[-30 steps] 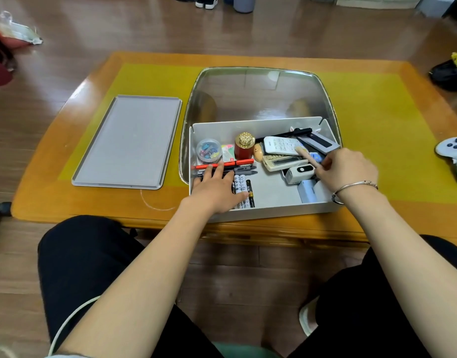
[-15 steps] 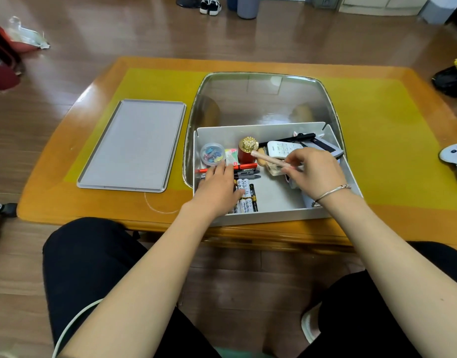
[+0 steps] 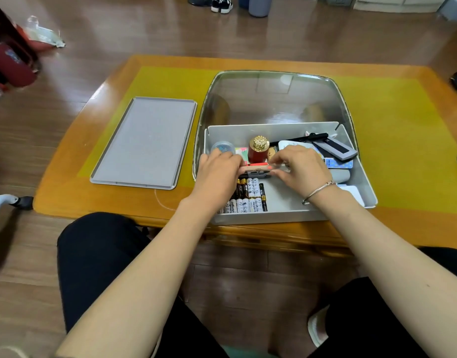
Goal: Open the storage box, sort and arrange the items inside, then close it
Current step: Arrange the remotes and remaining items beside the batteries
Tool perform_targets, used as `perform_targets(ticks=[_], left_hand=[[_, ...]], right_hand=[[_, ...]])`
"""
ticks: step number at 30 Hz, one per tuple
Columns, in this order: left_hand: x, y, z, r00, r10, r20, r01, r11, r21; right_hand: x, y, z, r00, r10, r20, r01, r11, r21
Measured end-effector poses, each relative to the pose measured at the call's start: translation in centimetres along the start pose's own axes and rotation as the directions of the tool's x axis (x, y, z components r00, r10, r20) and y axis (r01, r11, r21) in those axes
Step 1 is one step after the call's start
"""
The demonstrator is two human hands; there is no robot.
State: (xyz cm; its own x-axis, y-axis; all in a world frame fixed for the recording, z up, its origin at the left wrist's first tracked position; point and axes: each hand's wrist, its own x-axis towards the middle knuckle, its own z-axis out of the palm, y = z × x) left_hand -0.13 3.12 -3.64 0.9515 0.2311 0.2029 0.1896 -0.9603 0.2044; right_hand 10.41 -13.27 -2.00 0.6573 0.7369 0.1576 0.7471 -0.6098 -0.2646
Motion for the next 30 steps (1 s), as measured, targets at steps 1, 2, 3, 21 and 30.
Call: perform_targets(ticks=[1, 2, 3, 21, 30], left_hand=[[-0.1, -0.2, -0.1, 1.000, -0.008, 0.002, 0.008, 1.000, 0.004], [-0.2, -0.3, -0.1, 1.000, -0.013, 0.003, 0.013, 1.000, 0.007], [-0.2, -0.5, -0.1, 1.000, -0.015, 0.001, 0.015, 1.000, 0.013], [-1.1, -0.1, 0.1, 0.996, -0.086, -0.009, 0.087, 0.995, 0.043], [-2.2, 2.0, 0.7, 0.924, -0.080, 0.374, 0.112, 0.991, -0.066]], right_hand=[[0.1, 0.2, 0.0, 1.000, 0.007, 0.014, -0.007, 1.000, -0.012], [0.2, 0.4, 0.0, 1.000, 0.008, 0.026, -0.008, 1.000, -0.022], [0.3, 0.5, 0.0, 0.999, 0.005, 0.037, -0.004, 0.999, -0.034], [2.6, -0.1, 1.4, 0.971, -0.018, 0.237, 0.027, 0.999, -0.035], [3.9, -0.7, 3.6, 0.988, -0.015, 0.153, 0.035, 0.991, -0.131]])
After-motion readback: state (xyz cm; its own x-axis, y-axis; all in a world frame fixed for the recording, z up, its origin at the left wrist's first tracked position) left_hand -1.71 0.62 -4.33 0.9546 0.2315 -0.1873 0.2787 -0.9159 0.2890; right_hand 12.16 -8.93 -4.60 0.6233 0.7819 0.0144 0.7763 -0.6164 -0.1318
